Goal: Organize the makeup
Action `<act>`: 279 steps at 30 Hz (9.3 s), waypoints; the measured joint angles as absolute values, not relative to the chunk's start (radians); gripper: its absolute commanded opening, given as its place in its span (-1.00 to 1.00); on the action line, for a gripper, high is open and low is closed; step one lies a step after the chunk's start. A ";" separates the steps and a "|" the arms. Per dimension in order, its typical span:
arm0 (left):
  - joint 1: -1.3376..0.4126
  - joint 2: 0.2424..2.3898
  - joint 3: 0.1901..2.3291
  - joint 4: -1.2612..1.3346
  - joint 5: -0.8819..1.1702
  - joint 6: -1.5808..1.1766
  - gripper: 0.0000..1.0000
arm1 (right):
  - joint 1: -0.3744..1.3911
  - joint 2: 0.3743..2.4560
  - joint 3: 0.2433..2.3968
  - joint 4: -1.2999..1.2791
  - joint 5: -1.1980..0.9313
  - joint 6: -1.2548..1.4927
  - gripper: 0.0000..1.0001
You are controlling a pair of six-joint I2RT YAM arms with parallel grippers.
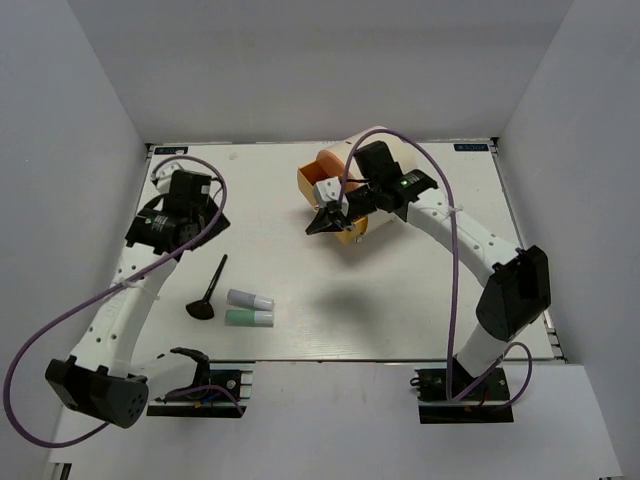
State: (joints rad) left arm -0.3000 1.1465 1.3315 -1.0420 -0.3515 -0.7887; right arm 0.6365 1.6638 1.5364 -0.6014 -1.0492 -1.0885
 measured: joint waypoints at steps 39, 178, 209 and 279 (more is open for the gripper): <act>-0.039 1.801 1.134 -0.780 -0.094 -0.299 -0.65 | 0.563 1.448 1.310 -0.340 -0.811 -0.686 -0.39; -0.377 2.040 1.402 0.134 0.706 -1.004 -0.12 | 0.020 1.972 1.804 -0.252 -0.940 0.020 0.25; -0.354 2.057 1.264 0.432 0.720 -1.145 0.62 | 0.019 1.969 1.789 -0.262 -0.958 0.020 0.36; -0.356 2.237 1.311 0.421 0.728 -1.149 -0.01 | 0.013 1.957 1.768 -0.260 -0.971 -0.006 0.36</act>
